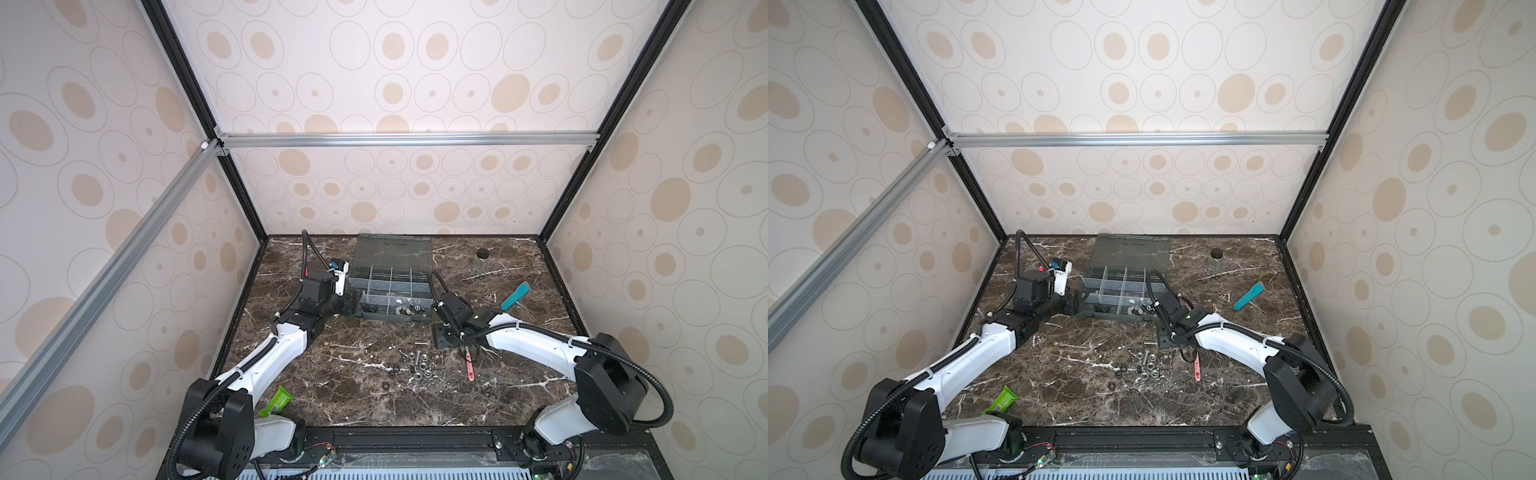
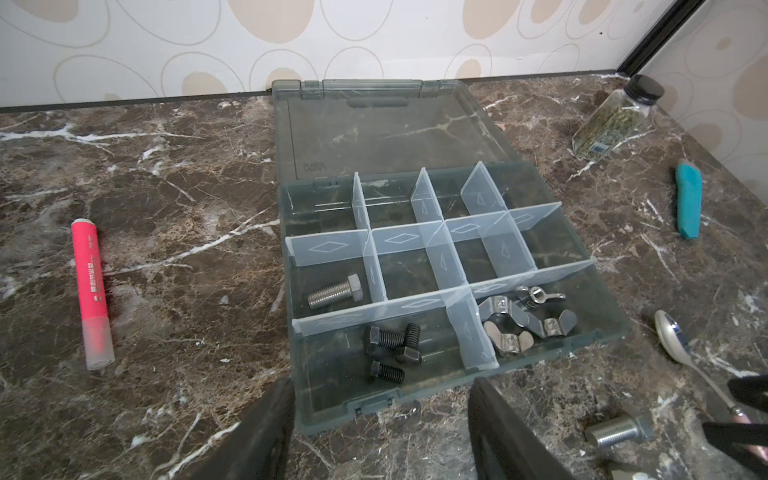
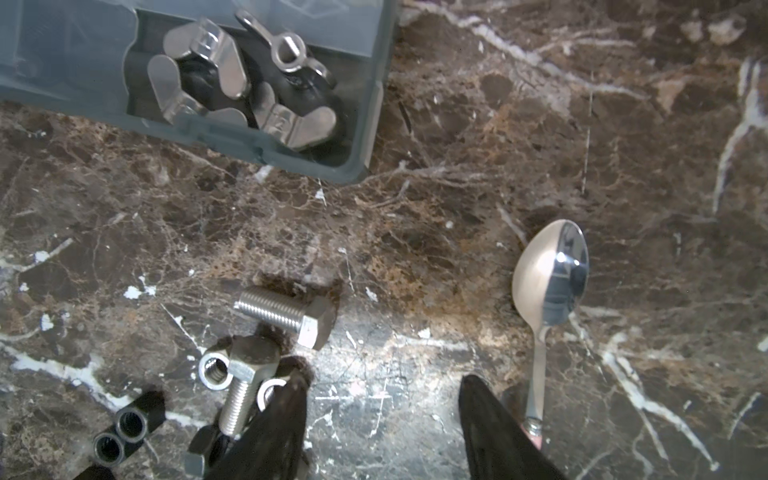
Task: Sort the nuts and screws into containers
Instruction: 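Withdraw the left gripper while the right gripper reaches to another silver bolt, then close the right gripper on the silver hex bolt near the box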
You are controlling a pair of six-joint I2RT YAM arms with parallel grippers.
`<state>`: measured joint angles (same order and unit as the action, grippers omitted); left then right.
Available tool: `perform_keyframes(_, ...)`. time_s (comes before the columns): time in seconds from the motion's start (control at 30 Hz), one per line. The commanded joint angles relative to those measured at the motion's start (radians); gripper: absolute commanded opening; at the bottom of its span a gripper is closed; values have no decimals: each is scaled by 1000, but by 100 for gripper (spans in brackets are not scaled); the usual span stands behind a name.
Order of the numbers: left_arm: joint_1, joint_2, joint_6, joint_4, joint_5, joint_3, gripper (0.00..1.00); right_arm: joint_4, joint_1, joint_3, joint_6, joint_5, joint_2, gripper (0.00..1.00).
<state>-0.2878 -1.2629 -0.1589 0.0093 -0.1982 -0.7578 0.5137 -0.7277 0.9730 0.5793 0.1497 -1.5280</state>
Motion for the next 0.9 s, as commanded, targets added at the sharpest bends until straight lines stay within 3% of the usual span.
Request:
perform_keyframes(0.0, 7, 18, 68, 67, -16, 22, 66, 27, -22, 48, 18, 1, -37, 67)
perform_keyframes(0.87, 7, 44, 58, 85, -37, 25, 68, 73, -101, 243, 71, 54, -307, 72)
